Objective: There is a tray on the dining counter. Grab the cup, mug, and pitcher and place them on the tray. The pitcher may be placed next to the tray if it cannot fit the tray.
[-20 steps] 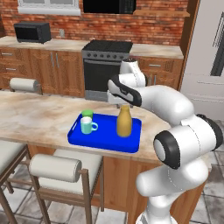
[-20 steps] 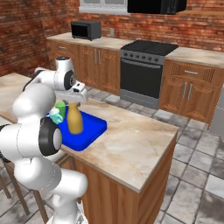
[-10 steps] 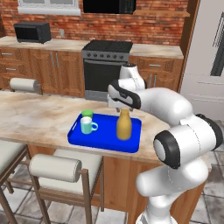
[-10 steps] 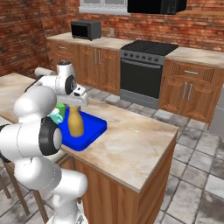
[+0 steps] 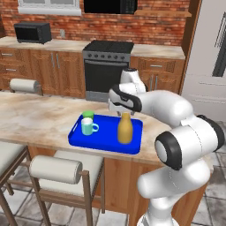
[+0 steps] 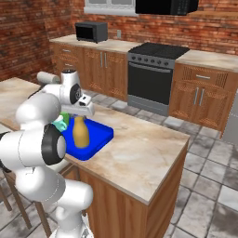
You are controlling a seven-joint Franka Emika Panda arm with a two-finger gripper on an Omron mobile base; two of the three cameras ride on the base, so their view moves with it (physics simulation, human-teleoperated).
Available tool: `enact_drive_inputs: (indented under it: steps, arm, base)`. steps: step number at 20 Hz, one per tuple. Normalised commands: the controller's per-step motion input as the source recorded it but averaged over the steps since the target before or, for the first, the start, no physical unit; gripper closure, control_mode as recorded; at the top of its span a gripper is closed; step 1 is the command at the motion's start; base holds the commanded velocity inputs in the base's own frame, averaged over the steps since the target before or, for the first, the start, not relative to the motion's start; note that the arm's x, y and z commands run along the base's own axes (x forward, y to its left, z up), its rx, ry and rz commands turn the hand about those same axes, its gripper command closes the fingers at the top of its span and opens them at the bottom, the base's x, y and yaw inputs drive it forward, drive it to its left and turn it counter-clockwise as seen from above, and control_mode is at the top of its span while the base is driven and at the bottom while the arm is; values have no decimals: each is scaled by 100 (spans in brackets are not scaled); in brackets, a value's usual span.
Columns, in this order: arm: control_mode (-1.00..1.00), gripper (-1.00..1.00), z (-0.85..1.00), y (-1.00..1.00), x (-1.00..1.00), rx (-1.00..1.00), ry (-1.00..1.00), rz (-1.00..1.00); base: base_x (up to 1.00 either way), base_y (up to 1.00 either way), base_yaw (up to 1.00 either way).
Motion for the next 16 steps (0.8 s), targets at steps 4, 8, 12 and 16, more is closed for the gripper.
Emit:
enact_drive_inputs:
  steps: [4, 8, 12, 16]
  arm:
    - [-100, 100, -16, 1, 2, 0, 0, 0]
    - [-100, 100, -11, 0, 0, 0, 0, 0]
    - [-100, 100, -13, 0, 0, 0, 0, 0]
    - [-100, 100, -13, 2, 5, 0, 0, 0]
  base:
    - [0, 0, 0]
    - [0, 0, 0]
    - [0, 0, 0]
    - [0, 0, 0]
